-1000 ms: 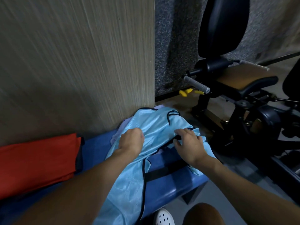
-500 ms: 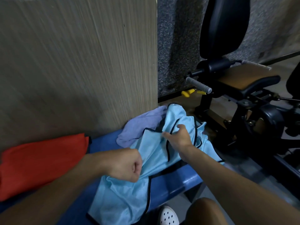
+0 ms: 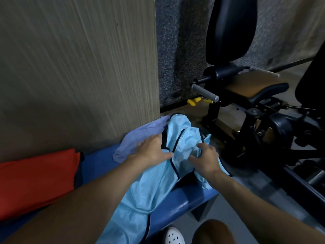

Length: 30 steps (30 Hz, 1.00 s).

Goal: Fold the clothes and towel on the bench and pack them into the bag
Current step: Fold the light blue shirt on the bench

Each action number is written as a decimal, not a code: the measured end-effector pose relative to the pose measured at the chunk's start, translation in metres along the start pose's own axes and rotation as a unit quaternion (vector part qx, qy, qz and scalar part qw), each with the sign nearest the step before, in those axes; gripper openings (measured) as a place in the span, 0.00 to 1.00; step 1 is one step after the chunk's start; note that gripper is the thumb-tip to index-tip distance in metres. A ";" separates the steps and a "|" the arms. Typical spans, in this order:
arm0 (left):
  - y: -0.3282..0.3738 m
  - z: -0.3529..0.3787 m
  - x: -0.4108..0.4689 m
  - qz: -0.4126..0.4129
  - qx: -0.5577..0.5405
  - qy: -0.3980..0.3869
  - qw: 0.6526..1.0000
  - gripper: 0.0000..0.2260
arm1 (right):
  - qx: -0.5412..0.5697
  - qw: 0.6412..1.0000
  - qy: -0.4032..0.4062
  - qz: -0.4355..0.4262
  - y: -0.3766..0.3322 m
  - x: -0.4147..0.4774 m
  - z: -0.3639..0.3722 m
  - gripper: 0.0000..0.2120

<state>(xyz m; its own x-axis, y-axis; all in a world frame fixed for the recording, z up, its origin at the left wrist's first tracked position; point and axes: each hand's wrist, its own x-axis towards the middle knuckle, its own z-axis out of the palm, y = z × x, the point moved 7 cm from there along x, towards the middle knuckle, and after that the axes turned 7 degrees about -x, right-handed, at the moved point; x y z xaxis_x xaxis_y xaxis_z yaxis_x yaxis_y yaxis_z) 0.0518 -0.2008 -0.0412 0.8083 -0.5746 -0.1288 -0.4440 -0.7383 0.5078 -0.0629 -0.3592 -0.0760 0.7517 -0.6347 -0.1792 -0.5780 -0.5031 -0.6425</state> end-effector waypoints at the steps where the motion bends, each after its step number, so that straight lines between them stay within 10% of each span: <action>1: -0.004 0.005 0.001 -0.021 0.063 -0.008 0.998 0.30 | 0.003 1.000 -0.005 0.009 0.007 0.003 -0.002 0.26; 5: -0.011 -0.010 -0.006 0.000 0.098 0.106 0.989 0.08 | 0.064 0.998 0.000 0.027 0.030 0.020 -0.001 0.14; 10: -0.044 -0.059 -0.036 -0.022 -0.093 0.226 0.969 0.11 | 0.123 0.992 0.017 -0.006 0.012 0.015 -0.005 0.05; 14: -0.075 -0.074 -0.062 -0.078 -0.134 0.214 0.964 0.05 | 0.219 0.975 -0.021 0.021 0.001 0.004 -0.002 0.24; 20: -0.094 -0.060 -0.075 -0.195 0.016 -0.017 0.980 0.14 | 0.187 0.980 -0.070 0.010 0.002 -0.021 0.007 0.06; 25: -0.057 -0.061 -0.059 -0.079 -0.057 0.110 0.989 0.27 | 0.081 0.990 -0.111 -0.026 0.007 -0.037 0.003 0.16; 30: -0.052 -0.033 -0.030 -0.126 -0.122 0.129 0.976 0.17 | 0.105 0.993 0.021 -0.055 0.006 -0.020 -0.021 0.09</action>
<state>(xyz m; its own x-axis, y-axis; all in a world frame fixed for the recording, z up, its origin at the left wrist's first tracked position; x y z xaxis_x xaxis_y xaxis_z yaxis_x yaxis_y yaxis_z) 0.0637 -0.1335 -0.0360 0.9644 -0.2542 -0.0731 -0.1387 -0.7212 0.6787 -0.0877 -0.3615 -0.0608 0.7907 -0.6080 -0.0711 -0.4107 -0.4408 -0.7982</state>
